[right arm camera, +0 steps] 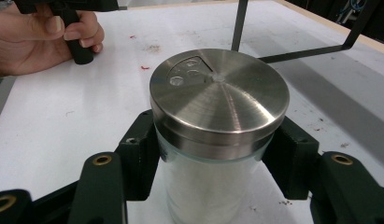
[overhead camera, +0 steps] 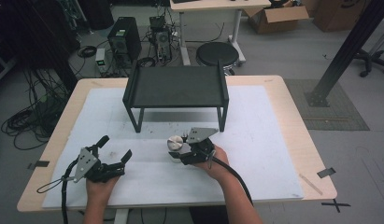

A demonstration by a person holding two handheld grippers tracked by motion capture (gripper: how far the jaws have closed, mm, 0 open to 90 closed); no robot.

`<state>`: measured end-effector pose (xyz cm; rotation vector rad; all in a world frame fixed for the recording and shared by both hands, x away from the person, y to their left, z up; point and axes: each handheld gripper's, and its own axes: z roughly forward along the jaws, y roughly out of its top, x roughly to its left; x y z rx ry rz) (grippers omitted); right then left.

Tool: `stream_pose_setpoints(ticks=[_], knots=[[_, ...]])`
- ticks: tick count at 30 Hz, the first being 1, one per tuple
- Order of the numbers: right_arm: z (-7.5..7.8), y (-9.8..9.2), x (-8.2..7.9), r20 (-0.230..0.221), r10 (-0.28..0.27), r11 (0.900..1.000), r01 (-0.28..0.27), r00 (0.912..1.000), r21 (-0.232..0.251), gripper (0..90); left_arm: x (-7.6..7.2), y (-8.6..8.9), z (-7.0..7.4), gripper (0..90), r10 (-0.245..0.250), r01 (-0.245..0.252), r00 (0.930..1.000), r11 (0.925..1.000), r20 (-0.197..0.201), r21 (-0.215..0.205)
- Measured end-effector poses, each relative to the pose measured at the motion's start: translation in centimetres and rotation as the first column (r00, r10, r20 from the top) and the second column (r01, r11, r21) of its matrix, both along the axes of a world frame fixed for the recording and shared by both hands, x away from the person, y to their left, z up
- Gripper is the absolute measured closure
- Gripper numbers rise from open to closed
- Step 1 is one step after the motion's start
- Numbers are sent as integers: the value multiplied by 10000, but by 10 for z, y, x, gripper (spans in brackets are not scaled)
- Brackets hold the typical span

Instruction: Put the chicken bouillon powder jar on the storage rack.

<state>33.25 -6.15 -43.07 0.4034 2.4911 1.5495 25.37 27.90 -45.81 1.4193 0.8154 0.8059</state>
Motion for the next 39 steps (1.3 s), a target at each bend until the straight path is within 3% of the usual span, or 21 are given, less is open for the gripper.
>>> stream_pose_setpoints(ticks=[23, 25, 26, 39], knots=[[-4, -2, 1, -270, -123, 9992, 134, 9996, 390, 435, 0, 0, 0, 3, 8, -8, 10000, 10000, 23, 1], [-4, -4, 2, -462, -237, 9982, 261, 9987, 536, 435, 0, 0, 0, 3, 8, -8, 10000, 10000, 26, -1], [-5, -6, 4, -762, -397, 9962, 454, 9963, 747, 434, 0, 0, 0, 3, 9, -9, 10000, 10000, 25, 4], [8, -18, 3, -596, -703, 9938, 751, 9957, 826, 434, 0, 0, 0, 3, 12, -12, 10000, 10000, 21, -4]])
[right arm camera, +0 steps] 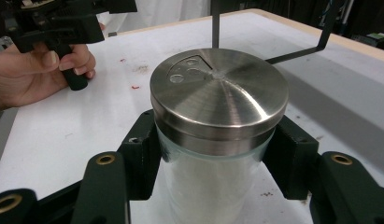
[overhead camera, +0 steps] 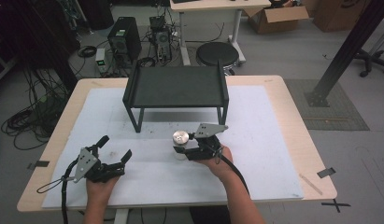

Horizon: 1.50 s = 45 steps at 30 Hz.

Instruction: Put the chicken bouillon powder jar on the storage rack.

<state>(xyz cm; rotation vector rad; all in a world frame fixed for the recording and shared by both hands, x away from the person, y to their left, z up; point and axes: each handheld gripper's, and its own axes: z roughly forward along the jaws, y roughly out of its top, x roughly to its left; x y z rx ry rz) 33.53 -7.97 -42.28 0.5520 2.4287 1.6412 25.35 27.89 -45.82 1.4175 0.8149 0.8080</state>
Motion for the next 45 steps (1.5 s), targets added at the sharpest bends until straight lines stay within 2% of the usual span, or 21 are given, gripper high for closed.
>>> stream_pose_setpoints(ticks=[3, 10, 18, 25, 38, 45], knots=[[9, -3, -1, 182, -48, 10000, 47, 9998, 21, 434, 0, 0, 0, 3, 6, -6, 10000, 10000, 14, -8], [23, -7, 0, 291, -90, 10000, 89, 9995, 39, 434, 0, 0, 0, 3, 3, -3, 10000, 10000, 52, 1], [50, -11, 1, 663, -183, 9998, 176, 9976, 114, 434, -1, 0, 0, 3, -4, 4, 10000, 10000, 63, -13], [69, -13, 3, 810, -278, 9995, 264, 9963, 184, 433, -1, 0, 0, 3, -10, 10, 10000, 10000, 86, -25], [97, -11, 12, 777, -587, 9982, 576, 9952, 158, 433, -1, 0, 0, 3, -30, 31, 10000, 10000, 77, -26], [113, -9, 21, 724, -955, 9953, 941, 9928, 219, 433, 0, 0, 0, 4, -23, 23, 10000, 10000, 53, -39]])
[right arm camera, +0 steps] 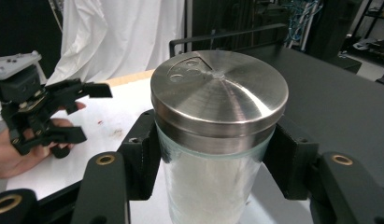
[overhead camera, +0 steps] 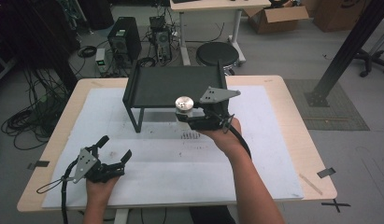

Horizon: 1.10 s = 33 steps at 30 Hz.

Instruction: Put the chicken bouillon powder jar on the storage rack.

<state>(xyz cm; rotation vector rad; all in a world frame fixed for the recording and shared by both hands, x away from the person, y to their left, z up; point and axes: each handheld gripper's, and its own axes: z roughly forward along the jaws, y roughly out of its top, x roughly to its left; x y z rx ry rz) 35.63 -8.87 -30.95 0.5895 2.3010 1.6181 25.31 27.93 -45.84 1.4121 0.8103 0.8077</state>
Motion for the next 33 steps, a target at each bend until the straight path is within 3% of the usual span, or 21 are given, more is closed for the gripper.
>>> stream_pose_setpoints(ticks=[17, 33], knots=[[26, 9, 17, -99, -478, 9989, 478, 9988, 1, 432, 0, 0, 0, 4, -10, 10, 10000, 10000, 0, -2], [29, 7, 36, -248, -1257, 9920, 1259, 9918, 95, 433, 0, 0, 0, 5, -32, 32, 10000, 10000, -36, 43]])
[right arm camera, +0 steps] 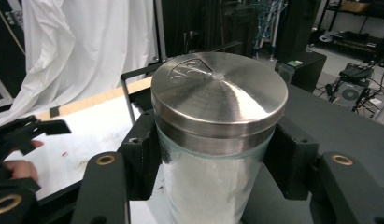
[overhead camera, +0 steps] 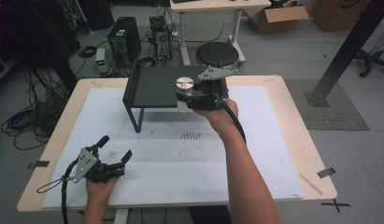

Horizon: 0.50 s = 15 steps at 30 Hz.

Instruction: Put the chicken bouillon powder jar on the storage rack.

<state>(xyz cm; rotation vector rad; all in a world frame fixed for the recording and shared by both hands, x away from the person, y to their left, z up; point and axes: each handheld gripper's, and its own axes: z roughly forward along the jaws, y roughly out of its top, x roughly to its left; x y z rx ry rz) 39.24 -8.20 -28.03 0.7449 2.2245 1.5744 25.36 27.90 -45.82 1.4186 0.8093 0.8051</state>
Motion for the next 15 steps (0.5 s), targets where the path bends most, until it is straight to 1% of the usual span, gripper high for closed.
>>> stream_pose_setpoints(ticks=[15], knots=[[3, 8, 18, -21, -403, 9992, 403, 9992, -11, 433, 0, 0, 0, 7, -4, 3, 10000, 10000, -17, -6]])
